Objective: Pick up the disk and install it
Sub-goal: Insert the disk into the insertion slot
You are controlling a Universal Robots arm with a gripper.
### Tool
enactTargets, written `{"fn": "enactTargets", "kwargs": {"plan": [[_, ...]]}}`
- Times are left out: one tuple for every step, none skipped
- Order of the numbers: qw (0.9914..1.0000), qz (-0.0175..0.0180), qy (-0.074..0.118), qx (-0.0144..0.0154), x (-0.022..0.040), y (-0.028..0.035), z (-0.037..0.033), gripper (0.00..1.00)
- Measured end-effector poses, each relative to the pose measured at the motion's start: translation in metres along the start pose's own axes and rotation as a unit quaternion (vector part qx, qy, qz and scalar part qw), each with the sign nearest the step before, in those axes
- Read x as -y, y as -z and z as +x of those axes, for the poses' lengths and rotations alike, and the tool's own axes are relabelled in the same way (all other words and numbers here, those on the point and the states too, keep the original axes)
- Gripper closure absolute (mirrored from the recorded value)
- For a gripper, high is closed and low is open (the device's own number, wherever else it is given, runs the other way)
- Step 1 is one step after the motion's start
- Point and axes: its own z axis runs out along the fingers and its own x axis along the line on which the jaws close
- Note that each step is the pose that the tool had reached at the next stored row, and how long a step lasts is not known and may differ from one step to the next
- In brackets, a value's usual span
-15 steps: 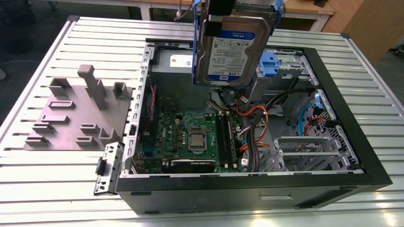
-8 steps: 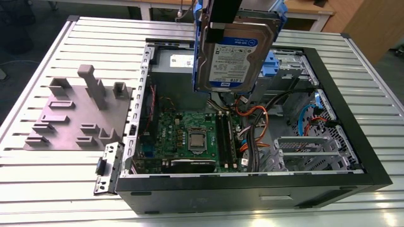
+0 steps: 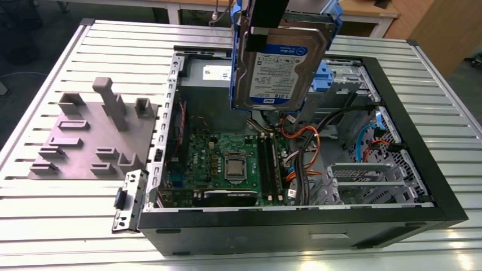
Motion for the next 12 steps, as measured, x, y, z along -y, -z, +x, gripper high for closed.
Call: {"fn": "enactTargets", "kwargs": {"plan": [[1.00000, 0.0000, 0.000, 0.0000, 0.0000, 0.0000, 0.0000, 0.64], [1.00000, 0.0000, 0.000, 0.0000, 0.0000, 0.0000, 0.0000, 0.64], [1.00000, 0.0000, 0.000, 0.0000, 0.0000, 0.0000, 0.0000, 0.64], [1.00000, 0.0000, 0.000, 0.0000, 0.0000, 0.0000, 0.0001, 0.64], [1.00000, 0.0000, 0.000, 0.0000, 0.0001, 0.0000, 0.0000, 0.64], [1.00000, 0.0000, 0.000, 0.0000, 0.0005, 0.0000, 0.0001, 0.64], [1.00000, 0.0000, 0.000, 0.0000, 0.0012, 0.0000, 0.0001, 0.64], [1.00000, 0.0000, 0.000, 0.0000, 0.0024, -0.0001, 0.0000, 0.64], [1.00000, 0.0000, 0.000, 0.0000, 0.0044, 0.0000, 0.0000, 0.64], [1.00000, 0.0000, 0.000, 0.0000, 0.0065, 0.0000, -0.0001, 0.64], [1.00000, 0.0000, 0.000, 0.0000, 0.0085, -0.0001, -0.0001, 0.64], [1.00000, 0.0000, 0.000, 0.0000, 0.0103, -0.0001, 0.0001, 0.64]]}}
